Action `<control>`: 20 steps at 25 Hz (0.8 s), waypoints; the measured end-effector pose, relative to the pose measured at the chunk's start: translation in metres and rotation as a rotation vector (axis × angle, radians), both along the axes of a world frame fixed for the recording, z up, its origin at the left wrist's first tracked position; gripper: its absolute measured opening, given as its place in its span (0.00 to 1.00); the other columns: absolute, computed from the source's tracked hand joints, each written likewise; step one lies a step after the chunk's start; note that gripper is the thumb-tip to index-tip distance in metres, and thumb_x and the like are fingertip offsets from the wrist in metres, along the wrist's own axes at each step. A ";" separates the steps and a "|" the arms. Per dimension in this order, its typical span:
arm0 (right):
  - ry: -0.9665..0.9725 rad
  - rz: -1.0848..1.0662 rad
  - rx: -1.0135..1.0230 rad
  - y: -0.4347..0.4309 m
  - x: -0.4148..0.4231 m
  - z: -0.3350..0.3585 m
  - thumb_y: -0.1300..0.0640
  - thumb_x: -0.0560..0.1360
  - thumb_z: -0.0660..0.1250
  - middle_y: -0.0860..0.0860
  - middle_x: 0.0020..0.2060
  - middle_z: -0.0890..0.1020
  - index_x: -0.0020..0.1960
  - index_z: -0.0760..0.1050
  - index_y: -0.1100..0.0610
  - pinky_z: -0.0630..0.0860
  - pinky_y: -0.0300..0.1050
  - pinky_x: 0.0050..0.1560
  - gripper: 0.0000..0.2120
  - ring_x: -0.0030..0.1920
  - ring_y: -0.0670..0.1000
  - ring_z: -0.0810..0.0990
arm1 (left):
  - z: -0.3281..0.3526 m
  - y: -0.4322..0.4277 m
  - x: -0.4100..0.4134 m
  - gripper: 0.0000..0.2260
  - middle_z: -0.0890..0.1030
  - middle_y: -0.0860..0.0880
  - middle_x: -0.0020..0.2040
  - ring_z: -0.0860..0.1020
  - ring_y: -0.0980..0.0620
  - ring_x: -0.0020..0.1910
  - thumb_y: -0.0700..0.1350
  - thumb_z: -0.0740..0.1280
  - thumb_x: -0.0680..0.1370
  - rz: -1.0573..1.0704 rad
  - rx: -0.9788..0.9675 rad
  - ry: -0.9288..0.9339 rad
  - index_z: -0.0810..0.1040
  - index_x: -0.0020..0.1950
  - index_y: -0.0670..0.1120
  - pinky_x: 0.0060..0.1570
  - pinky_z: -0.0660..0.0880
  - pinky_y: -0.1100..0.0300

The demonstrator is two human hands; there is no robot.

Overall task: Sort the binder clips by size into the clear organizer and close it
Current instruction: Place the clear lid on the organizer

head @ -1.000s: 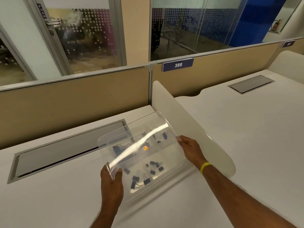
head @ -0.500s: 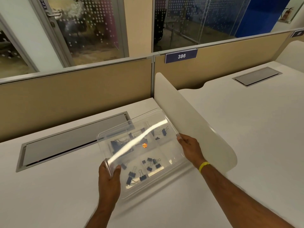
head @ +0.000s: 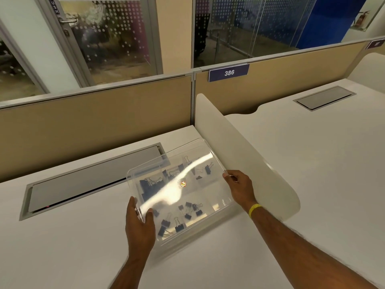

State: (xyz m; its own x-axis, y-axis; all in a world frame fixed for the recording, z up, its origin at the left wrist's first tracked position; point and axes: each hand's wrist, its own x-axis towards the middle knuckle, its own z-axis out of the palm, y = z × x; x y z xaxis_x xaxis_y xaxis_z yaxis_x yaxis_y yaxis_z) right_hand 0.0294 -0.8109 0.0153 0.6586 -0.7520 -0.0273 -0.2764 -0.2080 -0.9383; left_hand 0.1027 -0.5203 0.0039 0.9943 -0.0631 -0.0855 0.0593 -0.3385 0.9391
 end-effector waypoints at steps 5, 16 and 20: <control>-0.043 -0.003 -0.006 -0.001 -0.001 -0.013 0.55 0.77 0.68 0.50 0.49 0.82 0.54 0.79 0.51 0.77 0.42 0.53 0.06 0.47 0.49 0.80 | -0.010 -0.008 -0.006 0.26 0.69 0.41 0.72 0.69 0.38 0.69 0.43 0.65 0.80 0.031 0.090 -0.053 0.61 0.76 0.44 0.68 0.65 0.38; 0.052 0.050 -0.170 -0.003 -0.002 -0.029 0.54 0.80 0.63 0.48 0.46 0.80 0.60 0.76 0.52 0.78 0.47 0.52 0.10 0.46 0.48 0.78 | -0.025 -0.010 0.001 0.29 0.69 0.44 0.72 0.70 0.39 0.68 0.57 0.57 0.77 -0.024 0.154 -0.089 0.57 0.76 0.50 0.64 0.69 0.35; 0.107 0.084 -0.605 0.001 -0.001 -0.029 0.59 0.79 0.61 0.52 0.58 0.77 0.64 0.73 0.56 0.75 0.52 0.59 0.14 0.58 0.52 0.75 | -0.026 -0.009 0.003 0.28 0.70 0.44 0.71 0.72 0.38 0.67 0.59 0.58 0.78 -0.014 0.198 -0.087 0.58 0.76 0.51 0.63 0.70 0.34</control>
